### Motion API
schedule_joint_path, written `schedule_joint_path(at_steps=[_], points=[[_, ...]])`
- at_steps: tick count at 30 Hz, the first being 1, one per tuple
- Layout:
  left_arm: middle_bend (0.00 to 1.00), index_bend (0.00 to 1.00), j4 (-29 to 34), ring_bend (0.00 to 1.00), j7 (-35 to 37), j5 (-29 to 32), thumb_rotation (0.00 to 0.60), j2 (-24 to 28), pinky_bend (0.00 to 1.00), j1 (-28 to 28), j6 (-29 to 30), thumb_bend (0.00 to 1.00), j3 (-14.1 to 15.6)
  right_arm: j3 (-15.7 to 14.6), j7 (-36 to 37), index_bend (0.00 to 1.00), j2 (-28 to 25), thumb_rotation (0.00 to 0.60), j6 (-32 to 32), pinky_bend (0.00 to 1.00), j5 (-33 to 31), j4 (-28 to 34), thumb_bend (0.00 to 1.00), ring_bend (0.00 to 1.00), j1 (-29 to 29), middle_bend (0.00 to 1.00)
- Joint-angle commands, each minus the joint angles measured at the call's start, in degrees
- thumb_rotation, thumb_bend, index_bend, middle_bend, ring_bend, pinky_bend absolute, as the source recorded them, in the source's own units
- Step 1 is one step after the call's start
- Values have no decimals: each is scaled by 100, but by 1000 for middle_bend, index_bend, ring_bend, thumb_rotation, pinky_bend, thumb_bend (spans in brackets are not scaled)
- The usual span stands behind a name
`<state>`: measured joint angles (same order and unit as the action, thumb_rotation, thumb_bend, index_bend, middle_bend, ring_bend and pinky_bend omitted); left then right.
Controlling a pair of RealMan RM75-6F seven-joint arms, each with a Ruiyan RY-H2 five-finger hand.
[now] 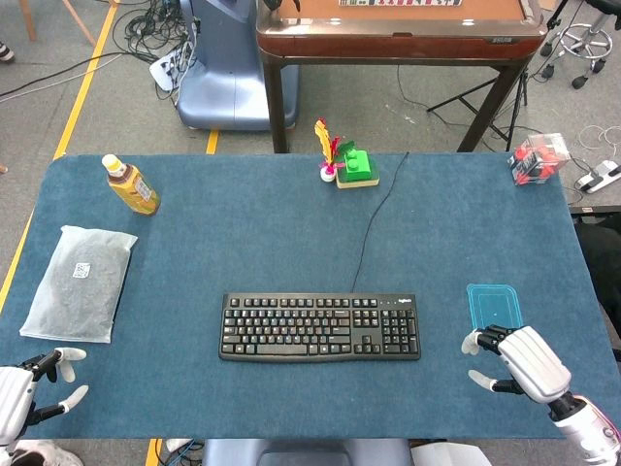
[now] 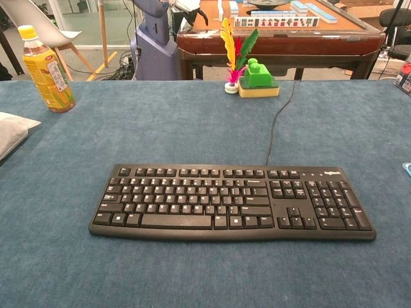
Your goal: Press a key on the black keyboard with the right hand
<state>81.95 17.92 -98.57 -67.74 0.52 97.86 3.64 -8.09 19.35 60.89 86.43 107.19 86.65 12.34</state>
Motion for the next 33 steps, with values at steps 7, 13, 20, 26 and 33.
schedule_joint_path(at_steps=[7, 13, 20, 26, 33], points=[[622, 428, -15, 618, 14, -3, 600, -3, 812, -3, -4, 146, -2, 9, -22, 497, 19, 600, -39, 790, -11, 4, 211, 514, 22, 538], [622, 428, -16, 618, 34, 7, 600, -3, 812, -2, -5, 145, -7, 42, -139, 497, 90, 600, -161, 833, 51, 62, 248, 515, 128, 541], [622, 435, 3, 619, 31, 29, 600, -3, 812, 9, 19, 146, -27, 140, -711, 497, 30, 600, -592, 1000, 93, 460, 614, 666, 400, 668], [622, 439, 40, 619, 17, 42, 600, 12, 812, 14, 20, 146, -35, 285, -1461, 497, -72, 600, -1247, 1000, 64, 1072, 953, 896, 770, 903], [622, 439, 28, 618, 64, 62, 600, 32, 812, 21, 28, 146, -44, 409, -2139, 474, -63, 600, -2055, 1000, -110, 1660, 1000, 999, 1164, 1000]])
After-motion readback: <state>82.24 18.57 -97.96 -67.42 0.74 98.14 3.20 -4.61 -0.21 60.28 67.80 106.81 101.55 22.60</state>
